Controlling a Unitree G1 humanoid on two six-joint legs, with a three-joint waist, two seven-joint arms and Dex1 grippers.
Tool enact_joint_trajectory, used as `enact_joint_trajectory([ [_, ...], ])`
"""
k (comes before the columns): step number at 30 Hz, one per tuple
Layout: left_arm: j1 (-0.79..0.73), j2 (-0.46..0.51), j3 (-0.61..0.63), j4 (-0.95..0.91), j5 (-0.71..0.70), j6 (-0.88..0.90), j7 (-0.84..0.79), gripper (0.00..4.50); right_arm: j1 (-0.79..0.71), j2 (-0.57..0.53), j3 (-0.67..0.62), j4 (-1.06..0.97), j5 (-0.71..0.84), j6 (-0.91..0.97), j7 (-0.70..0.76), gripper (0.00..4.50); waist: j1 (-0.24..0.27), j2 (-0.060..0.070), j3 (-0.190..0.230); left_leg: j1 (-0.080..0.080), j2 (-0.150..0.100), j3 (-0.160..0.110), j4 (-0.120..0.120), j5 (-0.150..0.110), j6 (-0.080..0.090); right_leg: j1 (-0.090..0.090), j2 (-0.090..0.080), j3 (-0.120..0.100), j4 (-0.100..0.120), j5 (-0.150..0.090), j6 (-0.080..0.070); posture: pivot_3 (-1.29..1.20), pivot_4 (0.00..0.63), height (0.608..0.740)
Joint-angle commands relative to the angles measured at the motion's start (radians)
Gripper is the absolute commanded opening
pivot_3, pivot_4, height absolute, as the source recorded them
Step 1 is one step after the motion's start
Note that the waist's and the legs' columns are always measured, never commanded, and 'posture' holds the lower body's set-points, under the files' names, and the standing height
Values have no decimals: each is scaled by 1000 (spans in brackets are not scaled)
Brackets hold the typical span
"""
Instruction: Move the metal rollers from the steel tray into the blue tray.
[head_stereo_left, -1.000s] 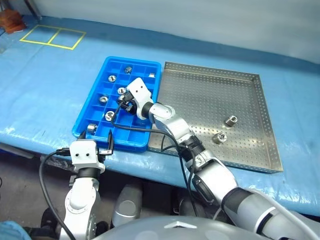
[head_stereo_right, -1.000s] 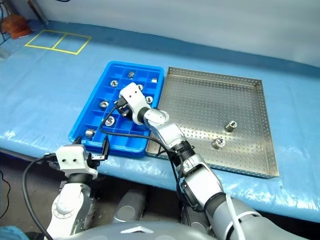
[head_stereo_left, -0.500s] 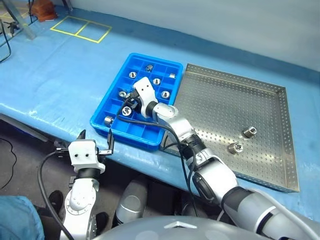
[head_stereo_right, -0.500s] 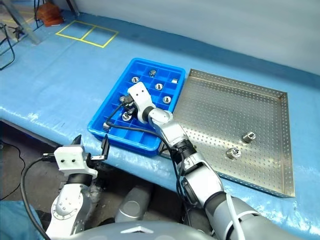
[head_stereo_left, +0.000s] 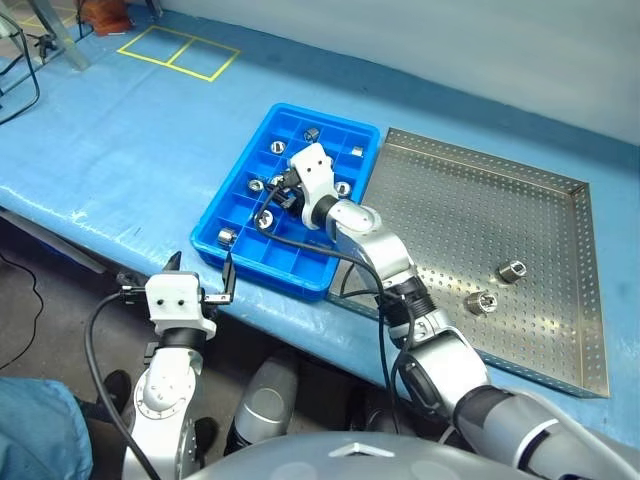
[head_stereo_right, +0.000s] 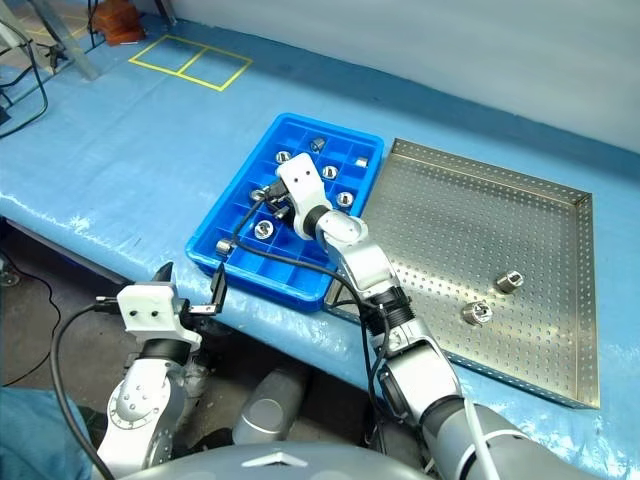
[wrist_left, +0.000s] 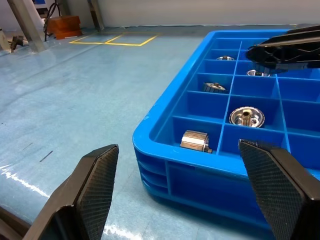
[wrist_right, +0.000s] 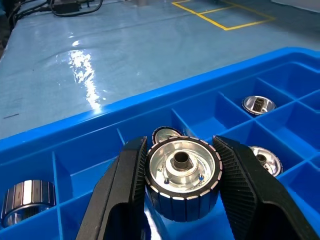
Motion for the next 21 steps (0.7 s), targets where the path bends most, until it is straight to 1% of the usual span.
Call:
enact_joint_trajectory([
  [1, -11, 5, -3, -7, -10, -3, -9, 4214, 1, -5, -25, -53, 3, 6, -8, 1712, 0, 0, 0, 0, 0, 0, 0, 0, 0, 0, 0, 0, 0, 0, 0, 473, 150, 740],
  [8, -23, 4, -3, 2, -8, -3, -16, 4214, 22, -1, -21, -17, -11, 5, -15, 1712, -1, 0, 0, 0, 0, 0, 0, 0, 0, 0, 0, 0, 0, 3, -4, 468, 150, 740],
  [14, -29, 3, 0, 5, -5, -1, -17, 4214, 46, -17, -34, 65, -42, -15, -36, 1712, -2, 0, -1, 0, 0, 0, 1, 1, -1, 0, 0, 0, 0, 3, -3, 478, 150, 740],
  [20, -34, 4, -2, 7, -4, 1, -20, 4214, 55, -32, -53, 99, -47, -32, -55, 1712, -1, 1, -3, 1, 0, 0, 1, 1, -2, 2, 0, 0, 1, 3, -1, 473, 150, 740],
  [21, -36, 5, -3, 8, -5, 0, -22, 4214, 60, -34, -54, 86, -39, -25, -45, 2062, -1, 2, -3, 1, 0, 0, 2, 1, -2, 2, 0, 0, 1, 2, 0, 463, 150, 740],
])
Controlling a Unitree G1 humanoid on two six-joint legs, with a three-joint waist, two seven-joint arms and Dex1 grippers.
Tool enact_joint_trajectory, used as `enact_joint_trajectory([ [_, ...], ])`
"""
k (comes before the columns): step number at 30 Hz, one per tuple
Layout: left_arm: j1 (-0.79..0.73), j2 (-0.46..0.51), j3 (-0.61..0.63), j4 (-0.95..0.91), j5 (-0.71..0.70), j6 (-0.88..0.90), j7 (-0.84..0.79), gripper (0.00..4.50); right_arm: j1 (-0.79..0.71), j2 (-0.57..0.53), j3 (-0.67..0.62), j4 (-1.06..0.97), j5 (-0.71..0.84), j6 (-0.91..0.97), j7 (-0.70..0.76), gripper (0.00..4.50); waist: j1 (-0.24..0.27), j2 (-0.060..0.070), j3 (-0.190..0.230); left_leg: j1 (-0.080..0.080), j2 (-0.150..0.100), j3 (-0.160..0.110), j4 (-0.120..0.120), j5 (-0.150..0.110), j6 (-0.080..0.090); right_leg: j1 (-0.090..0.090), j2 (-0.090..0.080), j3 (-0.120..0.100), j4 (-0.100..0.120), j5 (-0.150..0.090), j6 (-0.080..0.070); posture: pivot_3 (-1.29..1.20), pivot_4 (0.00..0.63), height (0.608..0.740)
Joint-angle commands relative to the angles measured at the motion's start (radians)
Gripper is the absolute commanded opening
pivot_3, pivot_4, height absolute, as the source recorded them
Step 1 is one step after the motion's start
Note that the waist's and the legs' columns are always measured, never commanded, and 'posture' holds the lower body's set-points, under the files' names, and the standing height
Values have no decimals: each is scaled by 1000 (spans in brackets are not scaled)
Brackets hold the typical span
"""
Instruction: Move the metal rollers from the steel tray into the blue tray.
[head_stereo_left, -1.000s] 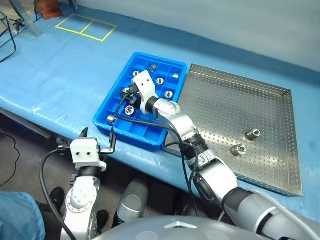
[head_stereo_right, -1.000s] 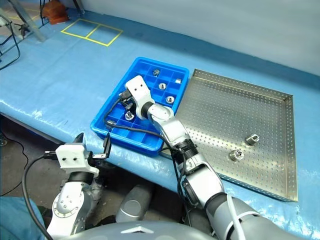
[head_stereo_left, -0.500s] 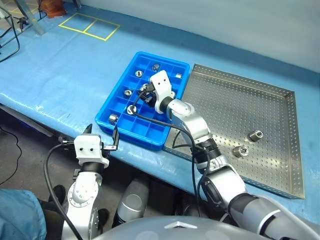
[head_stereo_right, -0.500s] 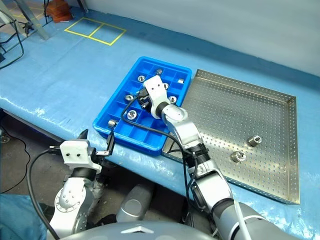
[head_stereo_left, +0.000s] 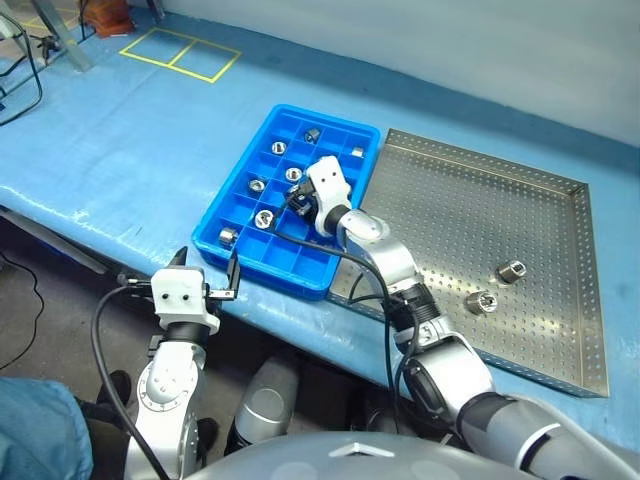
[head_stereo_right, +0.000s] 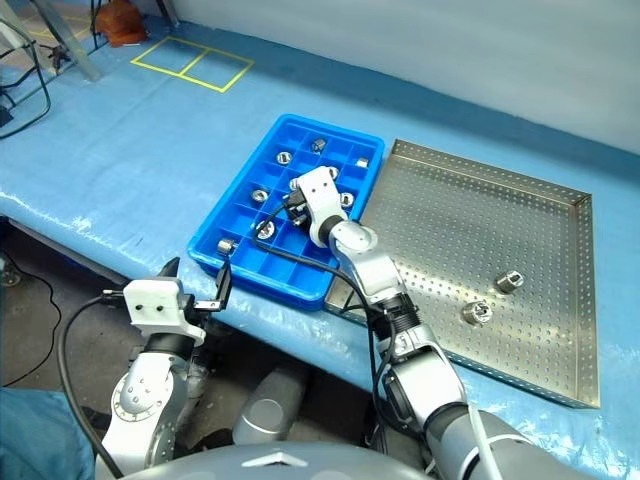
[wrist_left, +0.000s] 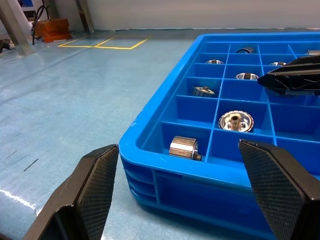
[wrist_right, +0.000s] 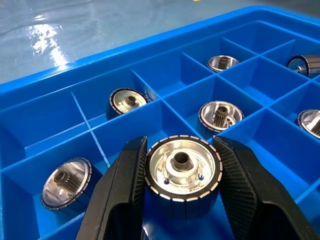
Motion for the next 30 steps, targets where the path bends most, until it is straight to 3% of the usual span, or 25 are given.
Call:
enact_joint_trajectory([
  [1, -9, 5, -3, -6, -5, -3, -4, 4214, 24, -15, -17, -15, 5, 22, 11, 2443, 0, 0, -1, 0, 0, 0, 0, 0, 0, 0, 0, 0, 0, 0, 0, 459, 150, 740],
  [6, -20, 11, -5, -1, -7, -4, -14, 4214, 54, -23, -35, -169, 22, 51, -3, 3985, 1, 0, -2, 0, 0, 0, 1, 0, 0, 1, 0, 0, 0, -1, -3, 430, 150, 740],
  [13, -71, 25, -13, 26, -21, 8, -44, 4214, 134, -108, -139, -521, 28, 204, -73, 3985, -21, 1, -1, -2, 0, 0, 2, 0, 0, -1, 0, 0, 0, 1, 1, 343, 150, 740],
  [19, -136, 41, -29, 79, -41, 16, -81, 4214, 224, -221, -269, -635, -10, 335, -159, 3985, -72, 1, -2, -2, 0, 0, 3, 0, 0, 0, 0, 0, -1, 3, -3, 223, 150, 740],
  [25, -224, 55, -61, 155, -58, 20, -131, 4214, 309, -254, -413, -709, -18, 471, -264, 3985, -184, 3, -3, -2, 0, 0, 5, 1, 1, 2, 0, 1, 0, 6, -3, 134, 150, 740],
  [30, -255, 61, -72, 187, -65, 17, -152, 4214, 333, -241, -477, -764, 28, 597, -272, 3985, -312, 4, -3, 2, 0, 0, 5, 0, 3, 7, 0, 2, 0, 7, -3, 105, 150, 740],
])
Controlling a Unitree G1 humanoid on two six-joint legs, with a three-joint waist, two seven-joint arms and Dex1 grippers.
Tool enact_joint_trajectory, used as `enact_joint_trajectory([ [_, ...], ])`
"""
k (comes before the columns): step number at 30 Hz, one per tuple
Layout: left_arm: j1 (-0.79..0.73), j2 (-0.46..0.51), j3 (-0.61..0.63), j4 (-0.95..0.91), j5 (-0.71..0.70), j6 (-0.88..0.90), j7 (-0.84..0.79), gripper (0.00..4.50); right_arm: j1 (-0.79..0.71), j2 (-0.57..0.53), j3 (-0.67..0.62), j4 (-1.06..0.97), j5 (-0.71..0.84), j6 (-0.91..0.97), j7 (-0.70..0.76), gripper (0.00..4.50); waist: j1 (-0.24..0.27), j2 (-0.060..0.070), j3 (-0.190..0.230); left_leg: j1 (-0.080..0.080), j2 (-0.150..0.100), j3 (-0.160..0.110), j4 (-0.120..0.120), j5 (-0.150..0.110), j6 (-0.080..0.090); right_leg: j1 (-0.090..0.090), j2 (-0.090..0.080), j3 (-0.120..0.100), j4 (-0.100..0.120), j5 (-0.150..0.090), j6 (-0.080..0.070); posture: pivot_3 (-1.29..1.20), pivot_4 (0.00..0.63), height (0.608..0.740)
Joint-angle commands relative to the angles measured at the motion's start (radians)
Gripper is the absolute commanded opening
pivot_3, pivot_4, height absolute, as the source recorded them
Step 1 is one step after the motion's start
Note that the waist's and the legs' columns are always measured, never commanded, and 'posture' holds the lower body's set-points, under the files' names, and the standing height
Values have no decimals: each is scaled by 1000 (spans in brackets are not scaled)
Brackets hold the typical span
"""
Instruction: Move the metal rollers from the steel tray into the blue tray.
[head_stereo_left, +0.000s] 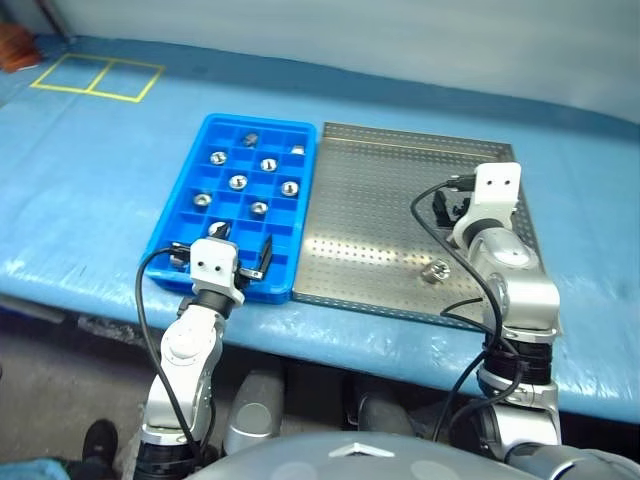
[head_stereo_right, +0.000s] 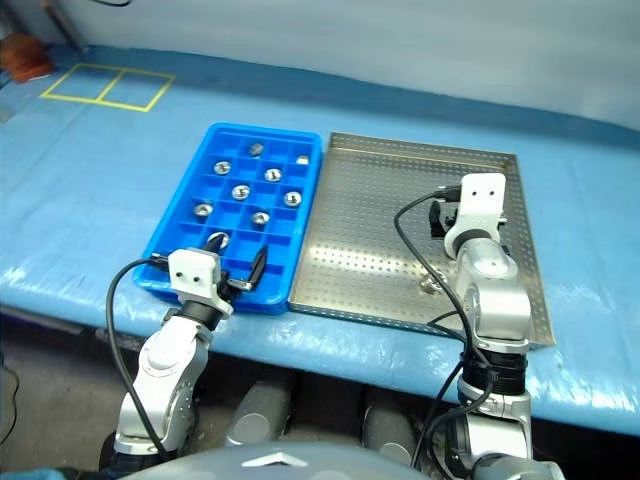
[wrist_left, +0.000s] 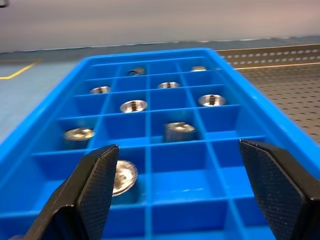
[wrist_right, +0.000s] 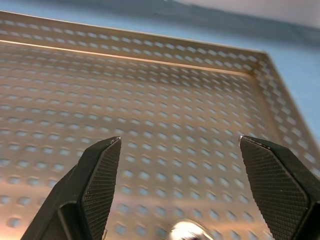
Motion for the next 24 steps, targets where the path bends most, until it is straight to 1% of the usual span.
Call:
enact_joint_trajectory([
  [1, -16, 7, -9, -2, -10, -6, -13, 4214, 3, 6, -31, -74, 28, 67, -3, 3985, -42, 1, 1, 5, 0, 0, -1, 0, 1, 4, 0, 0, 0, 0, -1, 105, 150, 740],
  [2, -19, 9, -9, 2, -11, -7, -14, 4214, 3, 10, -35, -79, 41, 84, 4, 3985, -56, 1, 1, 9, 0, 0, -1, -1, 2, 9, 0, 0, 0, -1, -1, 99, 150, 740],
  [5, -24, 9, -11, 8, -14, -9, -16, 4214, 2, 16, -37, -89, 69, 119, 21, 3985, -98, 1, 1, 11, 1, 0, -1, -1, 3, 10, 0, 1, 0, -5, 2, 99, 150, 740],
  [9, -28, 10, -11, 14, -16, -12, -14, 4214, -5, 31, -36, -84, 93, 112, 27, 3985, -120, 1, 1, 12, 0, 1, -1, 1, 5, 10, 1, 3, 2, -4, 4, 106, 150, 740],
  [15, -27, 11, -13, 15, -17, -15, -14, 4214, -5, 47, -17, -38, 119, 40, 47, 3985, -122, 1, 1, 11, -2, 1, 1, 1, 6, 10, 0, 5, 2, -4, 4, 110, 150, 740],
  [24, -33, 11, -20, 20, -18, -14, -20, 4214, -30, 69, 22, 138, 130, -90, 63, 3985, -122, 1, 1, 11, -2, 2, 1, 1, 6, 10, 0, 6, 2, -3, 6, 109, 150, 740],
])
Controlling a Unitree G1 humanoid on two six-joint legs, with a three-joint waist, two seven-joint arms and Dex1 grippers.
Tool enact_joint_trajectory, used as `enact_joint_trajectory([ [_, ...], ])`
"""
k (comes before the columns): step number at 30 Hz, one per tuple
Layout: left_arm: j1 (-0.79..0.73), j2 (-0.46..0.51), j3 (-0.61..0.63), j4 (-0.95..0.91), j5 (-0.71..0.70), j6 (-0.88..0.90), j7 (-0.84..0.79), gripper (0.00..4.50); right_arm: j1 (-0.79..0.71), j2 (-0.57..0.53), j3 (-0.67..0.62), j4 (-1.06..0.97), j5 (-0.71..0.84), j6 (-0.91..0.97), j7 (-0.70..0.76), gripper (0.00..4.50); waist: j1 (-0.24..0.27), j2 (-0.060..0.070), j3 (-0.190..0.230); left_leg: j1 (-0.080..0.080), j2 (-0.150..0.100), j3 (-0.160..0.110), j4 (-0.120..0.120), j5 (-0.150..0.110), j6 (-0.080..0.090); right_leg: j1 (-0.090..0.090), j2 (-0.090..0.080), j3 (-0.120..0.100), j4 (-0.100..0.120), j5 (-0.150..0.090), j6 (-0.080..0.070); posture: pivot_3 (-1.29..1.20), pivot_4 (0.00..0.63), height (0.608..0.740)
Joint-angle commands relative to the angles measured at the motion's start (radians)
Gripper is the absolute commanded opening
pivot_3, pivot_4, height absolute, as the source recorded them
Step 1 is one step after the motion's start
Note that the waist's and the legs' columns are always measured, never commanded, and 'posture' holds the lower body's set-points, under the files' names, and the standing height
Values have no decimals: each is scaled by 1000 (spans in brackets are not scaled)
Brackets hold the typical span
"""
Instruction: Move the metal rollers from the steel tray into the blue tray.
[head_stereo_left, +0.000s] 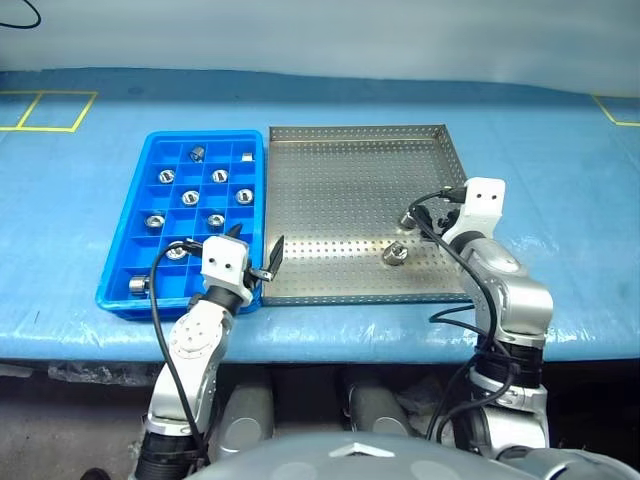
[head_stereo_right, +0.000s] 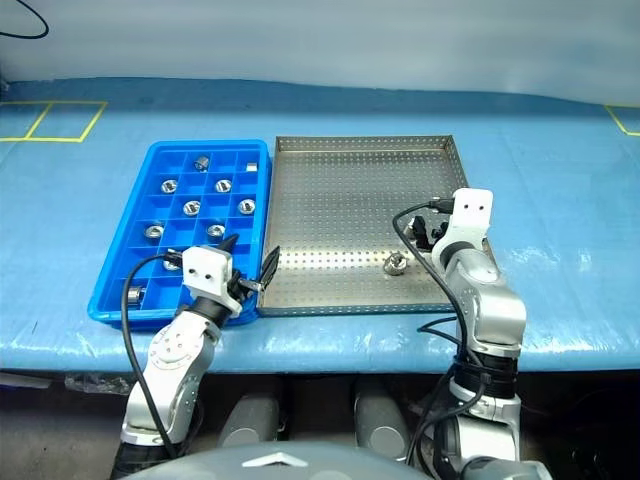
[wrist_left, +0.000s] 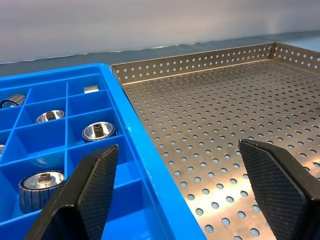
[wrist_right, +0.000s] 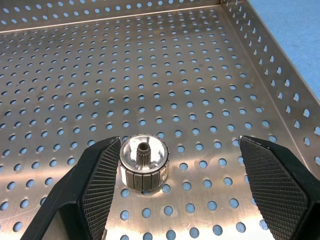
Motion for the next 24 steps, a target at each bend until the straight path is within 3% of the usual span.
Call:
enact_joint_trajectory([
  [1, -12, -1, -9, -3, -6, -14, -3, 4214, -27, 2, 22, 52, 6, -66, 14, 3985, 0, 0, 0, 0, 0, 0, 0, 0, 0, 0, 0, 0, 0, 2, 3, 109, 150, 740],
  [13, -22, -9, -20, 4, -4, -21, 3, 4214, -88, 10, 75, 227, -13, -179, 18, 3985, 2, 0, 0, 0, 0, 0, 0, 0, 0, 0, 0, 1, 0, 2, 3, 121, 150, 740],
  [16, -23, -11, -22, 3, -2, -22, 8, 4214, -94, 6, 65, 263, -21, -200, -3, 3394, 1, 0, 0, 0, -1, 1, 0, 0, 0, 0, 0, 1, -1, 2, 3, 128, 150, 740],
  [21, -24, -15, -22, 0, 1, -23, 15, 4214, -84, -10, 64, 275, -24, -213, -12, 1758, 1, 0, 0, 0, -1, 1, 0, 0, 0, 0, 0, 2, -1, 2, 4, 132, 150, 740],
  [24, -26, -15, -23, -1, 1, -23, 17, 4214, -76, -15, 67, 252, -23, -209, -9, 1725, 1, 0, 0, 0, -1, 1, 0, 0, 0, 0, 0, 2, -1, 2, 4, 132, 150, 740],
])
